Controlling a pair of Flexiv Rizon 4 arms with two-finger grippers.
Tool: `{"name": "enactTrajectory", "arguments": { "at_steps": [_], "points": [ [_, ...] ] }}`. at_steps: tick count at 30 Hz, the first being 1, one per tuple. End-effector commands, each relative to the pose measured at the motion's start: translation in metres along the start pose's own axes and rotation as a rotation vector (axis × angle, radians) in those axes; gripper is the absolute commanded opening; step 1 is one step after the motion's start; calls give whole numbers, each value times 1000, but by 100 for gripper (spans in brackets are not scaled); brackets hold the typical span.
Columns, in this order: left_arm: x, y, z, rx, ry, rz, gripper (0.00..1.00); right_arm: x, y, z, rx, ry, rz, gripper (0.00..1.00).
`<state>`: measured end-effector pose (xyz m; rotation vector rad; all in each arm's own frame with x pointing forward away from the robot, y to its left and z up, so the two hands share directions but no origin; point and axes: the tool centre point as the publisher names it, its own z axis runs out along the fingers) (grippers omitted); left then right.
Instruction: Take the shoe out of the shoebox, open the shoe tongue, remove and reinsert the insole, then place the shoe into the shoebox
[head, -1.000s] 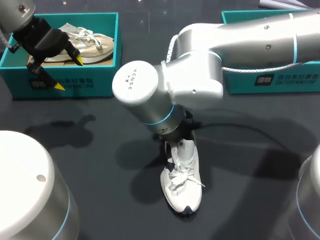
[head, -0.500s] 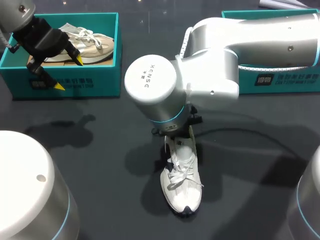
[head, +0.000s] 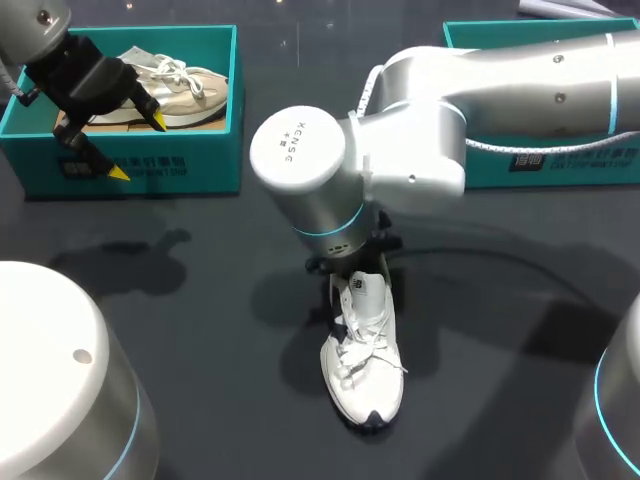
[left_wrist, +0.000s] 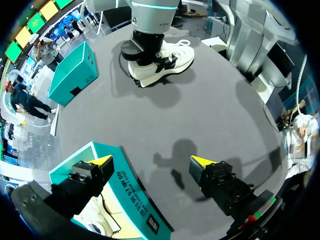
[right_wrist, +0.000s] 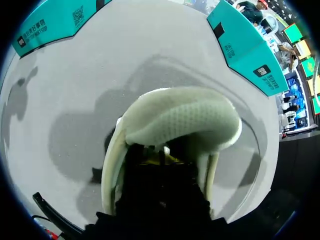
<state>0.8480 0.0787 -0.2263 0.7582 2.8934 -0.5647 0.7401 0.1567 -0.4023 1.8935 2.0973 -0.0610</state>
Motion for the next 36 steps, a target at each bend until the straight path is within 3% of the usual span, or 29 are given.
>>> {"name": "enactTrajectory", "arguments": {
  "at_steps": [1, 8, 12, 20, 24, 30, 36],
  "points": [
    [1, 0, 0, -3, -1, 1, 100, 7, -9, 18, 25, 64, -2, 0],
    [1, 0, 0, -3, -1, 1, 100, 2, -9, -13, 11, 80, 9, 0],
    [1, 0, 0, -3, -1, 1, 100, 1, -7, -19, 20, 124, 5, 0],
    [1, 0, 0, -3, -1, 1, 100, 4, -12, 20, 153, 215, 31, 0],
    [1, 0, 0, -3, -1, 1, 100, 5, -18, 24, 184, 240, 37, 0],
    [1, 0, 0, -3, -1, 1, 100, -2, -22, 1, 188, 224, 53, 0],
    [1, 0, 0, -3, -1, 1, 100, -9, -10, -22, 200, 198, 40, 0]
  ]
}}
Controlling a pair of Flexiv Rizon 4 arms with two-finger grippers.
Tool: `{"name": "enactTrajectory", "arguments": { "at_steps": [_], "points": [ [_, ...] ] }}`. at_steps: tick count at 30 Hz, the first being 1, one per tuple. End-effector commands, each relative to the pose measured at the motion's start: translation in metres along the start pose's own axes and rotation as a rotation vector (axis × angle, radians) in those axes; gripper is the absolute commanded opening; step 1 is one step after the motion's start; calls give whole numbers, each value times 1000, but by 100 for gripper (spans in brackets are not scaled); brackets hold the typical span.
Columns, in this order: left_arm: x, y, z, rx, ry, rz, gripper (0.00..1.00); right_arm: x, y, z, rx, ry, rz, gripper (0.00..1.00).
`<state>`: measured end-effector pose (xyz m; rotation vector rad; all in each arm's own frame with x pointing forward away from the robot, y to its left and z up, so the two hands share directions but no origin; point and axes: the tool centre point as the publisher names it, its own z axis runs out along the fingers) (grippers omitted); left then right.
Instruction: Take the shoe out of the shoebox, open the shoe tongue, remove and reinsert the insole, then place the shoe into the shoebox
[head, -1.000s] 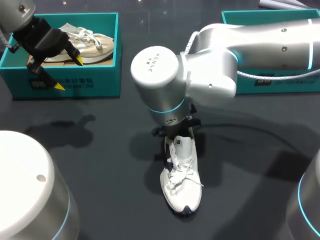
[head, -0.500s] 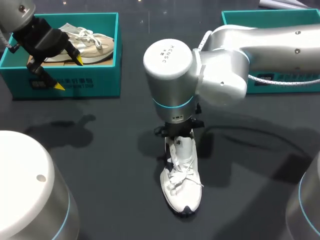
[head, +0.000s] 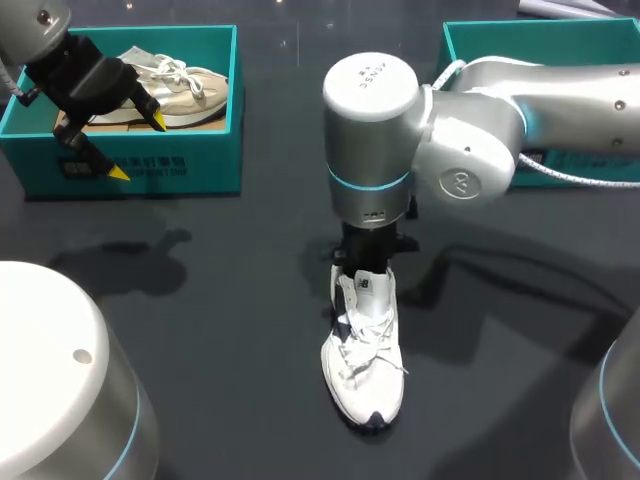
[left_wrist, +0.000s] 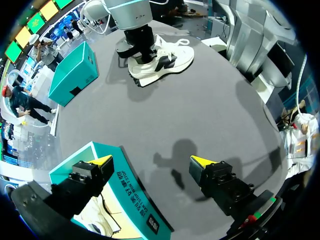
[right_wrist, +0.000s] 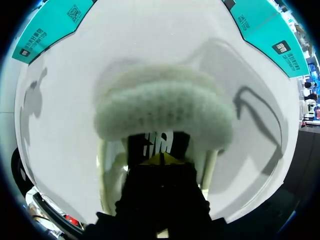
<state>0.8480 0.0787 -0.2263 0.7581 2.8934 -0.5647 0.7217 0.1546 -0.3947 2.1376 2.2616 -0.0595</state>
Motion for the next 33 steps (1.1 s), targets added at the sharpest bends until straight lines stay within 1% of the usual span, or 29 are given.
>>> {"name": "enactTrajectory", "arguments": {
  "at_steps": [1, 5, 12, 13, 15, 16, 18, 21, 23, 26, 30, 33],
  "points": [
    [1, 0, 0, -3, -1, 1, 100, -5, 7, -18, 5, -15, 2, 0],
    [1, 0, 0, -3, -1, 1, 100, -7, 12, -28, 17, -12, -9, 0],
    [1, 0, 0, -3, -1, 1, 100, -7, 12, -35, 43, 14, -32, 0],
    [1, 0, 0, -3, -1, 1, 100, -8, 11, -36, 51, 21, -34, 3],
    [1, 0, 0, -3, -1, 1, 100, -9, 9, -38, 71, 42, -47, 5],
    [1, 0, 0, -3, -1, 1, 100, -9, 8, -39, 80, 51, -54, 9],
    [1, 0, 0, -3, -1, 1, 100, -7, 6, -40, 103, 49, -63, 9],
    [1, 0, 0, -3, -1, 1, 100, -4, 1, -40, 124, 43, -66, 17],
    [1, 0, 0, -3, -1, 1, 100, -3, -2, -41, 131, 39, -61, 22],
    [1, 0, 0, -3, -1, 1, 100, -2, -7, -41, 142, 30, -52, 24],
    [1, 0, 0, -3, -1, 1, 100, 2, -11, -44, 149, 5, -45, 34],
    [1, 0, 0, -3, -1, 1, 100, 6, -14, -45, 150, -3, -47, 38]
  ]
}}
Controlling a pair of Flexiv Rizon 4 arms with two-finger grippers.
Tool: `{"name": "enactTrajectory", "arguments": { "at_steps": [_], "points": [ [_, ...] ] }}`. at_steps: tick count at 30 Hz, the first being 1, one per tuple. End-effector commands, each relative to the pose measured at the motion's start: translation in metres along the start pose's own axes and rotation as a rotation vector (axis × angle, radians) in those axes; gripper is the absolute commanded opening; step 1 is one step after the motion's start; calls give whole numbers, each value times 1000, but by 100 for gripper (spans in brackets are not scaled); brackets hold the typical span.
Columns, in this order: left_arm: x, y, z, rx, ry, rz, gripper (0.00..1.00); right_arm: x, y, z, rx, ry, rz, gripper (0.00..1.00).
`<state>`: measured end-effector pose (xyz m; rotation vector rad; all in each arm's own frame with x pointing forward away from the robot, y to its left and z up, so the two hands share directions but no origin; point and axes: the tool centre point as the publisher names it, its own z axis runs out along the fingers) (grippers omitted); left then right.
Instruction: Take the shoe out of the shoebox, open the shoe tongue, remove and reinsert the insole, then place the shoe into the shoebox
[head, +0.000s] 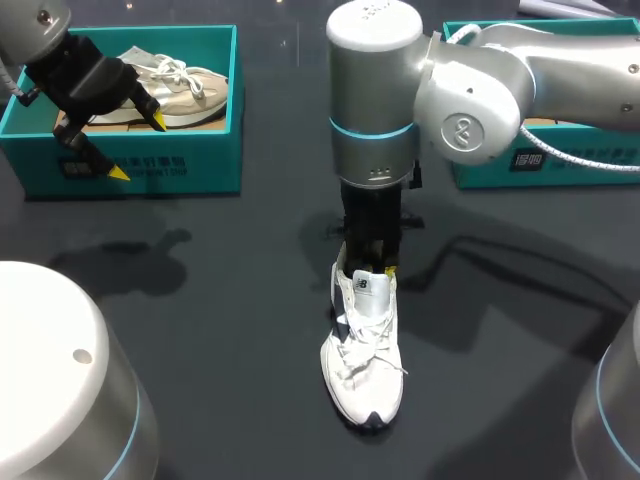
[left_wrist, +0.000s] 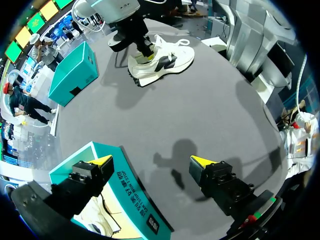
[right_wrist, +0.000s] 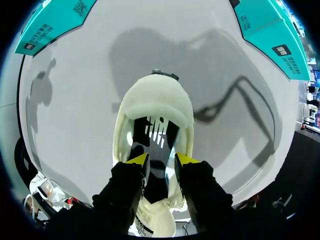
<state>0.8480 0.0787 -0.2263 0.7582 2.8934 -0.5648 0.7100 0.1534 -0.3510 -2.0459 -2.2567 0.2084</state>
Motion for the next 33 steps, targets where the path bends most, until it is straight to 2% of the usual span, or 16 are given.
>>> {"name": "enactTrajectory", "arguments": {
  "at_steps": [1, 4, 9, 11, 12, 19, 33],
  "points": [
    [1, 0, 0, -3, -1, 1, 100, 12, -3, -2, 0, -30, 1, 40],
    [1, 0, 0, -3, -1, 1, 100, 17, -5, -2, 2, -40, -3, 46],
    [1, 0, 0, -3, -1, 1, 100, 21, -7, -2, 7, -50, -4, 51],
    [1, 0, 0, -3, -1, 1, 100, 22, -7, -1, 11, -52, -1, 60],
    [1, 0, 0, -3, -1, 1, 100, 22, -7, 0, 14, -51, 0, 69],
    [1, 0, 0, -3, -1, 1, 100, 18, -10, 2, 24, -49, 21, 100],
    [1, 0, 0, -3, -1, 1, 100, 16, -22, -13, -37, -62, 32, 100]
  ]
}}
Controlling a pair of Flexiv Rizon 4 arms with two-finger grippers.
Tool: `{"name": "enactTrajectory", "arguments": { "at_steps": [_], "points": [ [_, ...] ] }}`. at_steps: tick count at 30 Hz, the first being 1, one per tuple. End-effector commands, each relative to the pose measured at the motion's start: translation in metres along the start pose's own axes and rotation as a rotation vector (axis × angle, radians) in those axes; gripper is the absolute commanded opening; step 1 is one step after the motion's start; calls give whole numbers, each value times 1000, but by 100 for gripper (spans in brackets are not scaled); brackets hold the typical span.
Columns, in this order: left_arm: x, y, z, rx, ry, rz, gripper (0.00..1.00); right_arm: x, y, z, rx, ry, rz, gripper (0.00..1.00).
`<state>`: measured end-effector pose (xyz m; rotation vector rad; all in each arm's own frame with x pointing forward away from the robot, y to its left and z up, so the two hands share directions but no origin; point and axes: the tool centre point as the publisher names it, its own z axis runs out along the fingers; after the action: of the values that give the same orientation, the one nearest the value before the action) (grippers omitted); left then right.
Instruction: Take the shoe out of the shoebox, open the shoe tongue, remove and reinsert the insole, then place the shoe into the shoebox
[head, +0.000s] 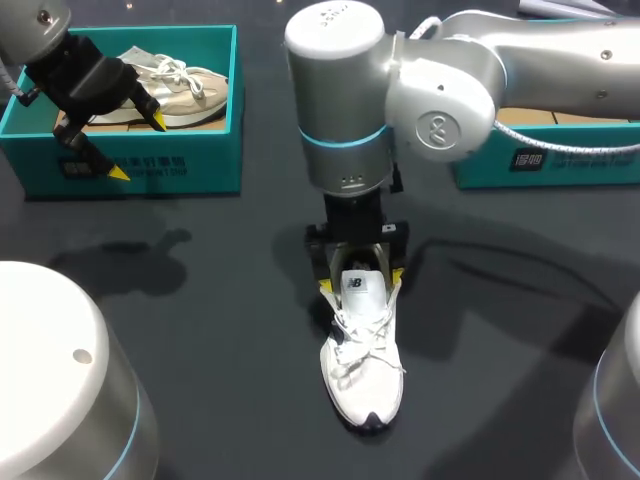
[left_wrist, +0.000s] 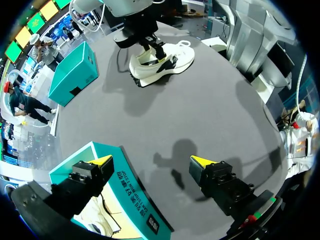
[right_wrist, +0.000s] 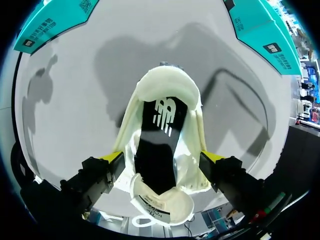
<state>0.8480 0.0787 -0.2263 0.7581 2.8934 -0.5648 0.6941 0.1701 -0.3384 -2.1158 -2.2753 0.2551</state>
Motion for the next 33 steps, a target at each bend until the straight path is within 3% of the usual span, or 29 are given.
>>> {"name": "enactTrajectory", "arguments": {
  "at_steps": [1, 25, 33],
  "points": [
    [1, 0, 0, -3, -1, 1, 100, -3, -6, -3, -16, 0, 3, 100],
    [1, 0, 0, -3, -1, 1, 100, -9, -15, -17, -58, -3, 36, 100],
    [1, 0, 0, -3, -1, 1, 100, -13, -20, -21, -69, -4, 48, 81]
  ]
}}
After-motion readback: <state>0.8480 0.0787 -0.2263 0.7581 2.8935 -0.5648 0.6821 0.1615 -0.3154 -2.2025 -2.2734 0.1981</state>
